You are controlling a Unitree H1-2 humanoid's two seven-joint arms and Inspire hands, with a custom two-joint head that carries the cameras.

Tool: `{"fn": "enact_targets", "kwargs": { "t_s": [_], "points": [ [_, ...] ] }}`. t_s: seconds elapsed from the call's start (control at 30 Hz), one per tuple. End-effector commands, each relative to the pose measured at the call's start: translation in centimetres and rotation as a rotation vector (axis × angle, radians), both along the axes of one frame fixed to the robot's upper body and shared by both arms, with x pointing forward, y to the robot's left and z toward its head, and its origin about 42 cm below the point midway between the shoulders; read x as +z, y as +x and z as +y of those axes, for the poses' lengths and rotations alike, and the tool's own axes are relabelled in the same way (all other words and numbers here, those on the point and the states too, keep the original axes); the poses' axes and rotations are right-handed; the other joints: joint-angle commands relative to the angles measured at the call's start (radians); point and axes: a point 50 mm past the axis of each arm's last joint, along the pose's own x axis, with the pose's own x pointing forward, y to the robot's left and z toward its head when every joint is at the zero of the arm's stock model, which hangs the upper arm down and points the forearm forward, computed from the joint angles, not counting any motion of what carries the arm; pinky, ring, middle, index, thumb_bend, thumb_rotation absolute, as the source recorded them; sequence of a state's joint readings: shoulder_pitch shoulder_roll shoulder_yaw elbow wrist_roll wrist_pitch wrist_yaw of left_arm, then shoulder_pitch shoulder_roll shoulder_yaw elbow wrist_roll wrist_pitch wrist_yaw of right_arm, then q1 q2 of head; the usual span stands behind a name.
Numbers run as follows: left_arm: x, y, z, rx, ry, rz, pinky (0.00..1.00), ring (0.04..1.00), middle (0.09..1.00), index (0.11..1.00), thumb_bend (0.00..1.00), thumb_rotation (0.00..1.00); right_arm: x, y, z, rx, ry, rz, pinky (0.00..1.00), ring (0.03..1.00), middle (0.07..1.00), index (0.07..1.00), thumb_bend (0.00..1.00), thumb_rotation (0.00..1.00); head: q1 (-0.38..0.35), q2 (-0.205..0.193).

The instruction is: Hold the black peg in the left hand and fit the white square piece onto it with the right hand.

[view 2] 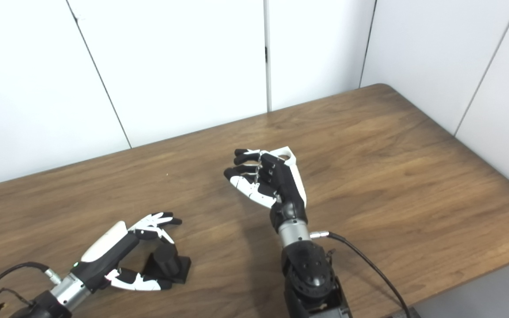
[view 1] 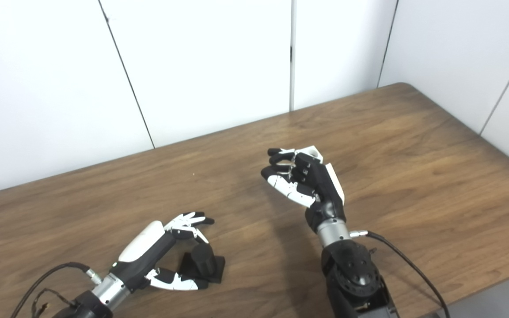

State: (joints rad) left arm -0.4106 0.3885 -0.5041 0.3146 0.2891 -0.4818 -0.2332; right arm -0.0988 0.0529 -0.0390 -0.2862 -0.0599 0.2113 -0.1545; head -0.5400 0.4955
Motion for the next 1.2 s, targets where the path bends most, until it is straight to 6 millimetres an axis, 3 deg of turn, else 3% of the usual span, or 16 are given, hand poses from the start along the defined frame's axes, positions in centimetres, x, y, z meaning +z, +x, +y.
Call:
{"fn": "enact_targets", "kwargs": {
  "t_s": [0.0, 0.43, 0.47, 0.57, 0.77, 1.0, 1.17],
  "points": [
    [-0.1, -0.1, 1.1, -0.003, 0.067, 0.002, 0.97, 0.954, 0.881, 0.489, 0.52, 0.06, 2.6, 1.1, -0.3, 0.018, -0.087, -0.121, 0.53, 0.609, 0.709, 0.499, 0.51, 0.15, 0.0, 0.0],
    [0.1, -0.2, 0.8, -0.015, 0.061, -0.001, 0.97, 0.958, 0.883, 0.489, 0.52, 0.06, 6.3, 4.0, -4.1, 0.012, -0.301, -0.138, 0.6, 0.707, 0.743, 0.498, 0.51, 0.15, 0.002, -0.001],
    [0.1, -0.2, 0.8, -0.015, 0.06, -0.001, 0.97, 0.96, 0.885, 0.489, 0.52, 0.06, 6.6, 4.4, -4.4, 0.013, -0.315, -0.132, 0.62, 0.728, 0.76, 0.653, 0.63, 0.19, 0.002, -0.001],
    [0.1, -0.1, 0.7, -0.014, 0.058, -0.001, 0.97, 0.96, 0.886, 0.489, 0.52, 0.06, 7.7, 5.4, -5.5, 0.008, -0.378, -0.113, 0.63, 0.725, 0.775, 0.76, 0.72, 0.22, 0.002, -0.003],
    [0.0, -0.2, 0.6, -0.016, 0.061, 0.001, 0.97, 0.961, 0.887, 0.489, 0.52, 0.06, 9.7, 7.1, -7.4, 0.005, -0.508, -0.082, 0.62, 0.727, 0.78, 0.769, 0.76, 0.25, 0.009, -0.001],
    [0.0, -0.2, 0.7, -0.011, 0.057, 0.003, 0.98, 0.961, 0.888, 0.489, 0.52, 0.06, 11.8, 9.0, -9.6, 0.04, -0.791, -0.031, 0.58, 0.728, 0.795, 0.788, 0.78, 0.3, 0.01, 0.0],
    [0.0, -0.3, 0.7, -0.012, 0.059, 0.002, 0.97, 0.963, 0.89, 0.489, 0.52, 0.06, 13.5, 10.6, -11.4, 0.063, -1.005, 0.089, 0.63, 0.793, 0.855, 0.84, 0.81, 0.37, 0.016, 0.003]
  ]
}}
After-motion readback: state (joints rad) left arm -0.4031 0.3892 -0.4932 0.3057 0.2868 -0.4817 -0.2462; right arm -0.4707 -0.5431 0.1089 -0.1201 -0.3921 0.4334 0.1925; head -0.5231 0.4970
